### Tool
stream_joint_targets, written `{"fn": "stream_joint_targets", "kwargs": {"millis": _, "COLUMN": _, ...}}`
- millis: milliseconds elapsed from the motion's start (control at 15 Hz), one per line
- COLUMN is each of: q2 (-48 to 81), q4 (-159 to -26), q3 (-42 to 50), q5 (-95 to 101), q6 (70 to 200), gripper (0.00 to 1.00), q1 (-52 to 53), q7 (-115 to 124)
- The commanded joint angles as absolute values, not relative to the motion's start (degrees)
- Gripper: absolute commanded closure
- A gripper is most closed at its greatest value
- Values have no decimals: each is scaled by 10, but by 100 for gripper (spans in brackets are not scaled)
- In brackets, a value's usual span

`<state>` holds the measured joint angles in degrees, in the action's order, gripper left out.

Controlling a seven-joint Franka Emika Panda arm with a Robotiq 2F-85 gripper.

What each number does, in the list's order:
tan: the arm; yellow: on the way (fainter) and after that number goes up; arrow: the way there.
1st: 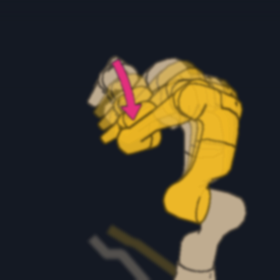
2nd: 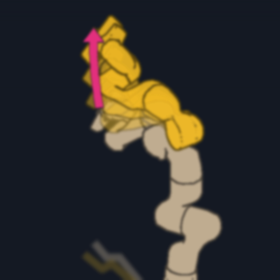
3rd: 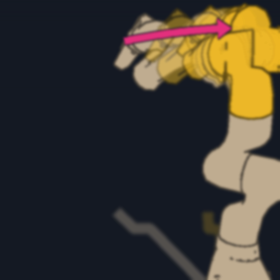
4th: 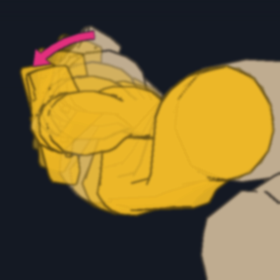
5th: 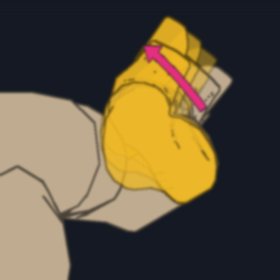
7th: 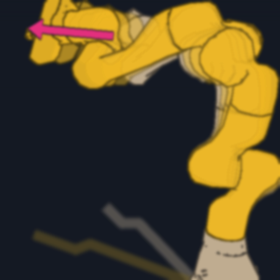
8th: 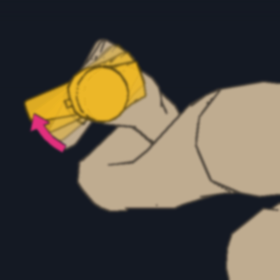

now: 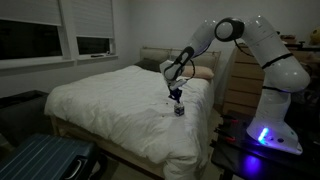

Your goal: Put the objects on the bed in the jar

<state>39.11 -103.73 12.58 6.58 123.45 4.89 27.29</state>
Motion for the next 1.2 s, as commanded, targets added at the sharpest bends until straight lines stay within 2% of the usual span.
{"fn": "stream_joint_targets", "kwargs": {"millis": 0, "q2": 390, "q4": -1032, "q3": 119, "q5": 69, "q6": 1230, "gripper": 100, "q1": 42, "q7": 275}}
{"fn": "stream_joint_targets", "kwargs": {"millis": 667, "q2": 338, "q4": -1060, "q3": 136, "q5": 95, "q6": 1259, "gripper": 100, "q1": 59, "q7": 298}}
{"fn": "stream_joint_targets", "kwargs": {"millis": 1133, "q2": 318, "q4": -1078, "q3": 183, "q5": 176, "q6": 1379, "gripper": 100, "q1": 73, "q7": 437}}
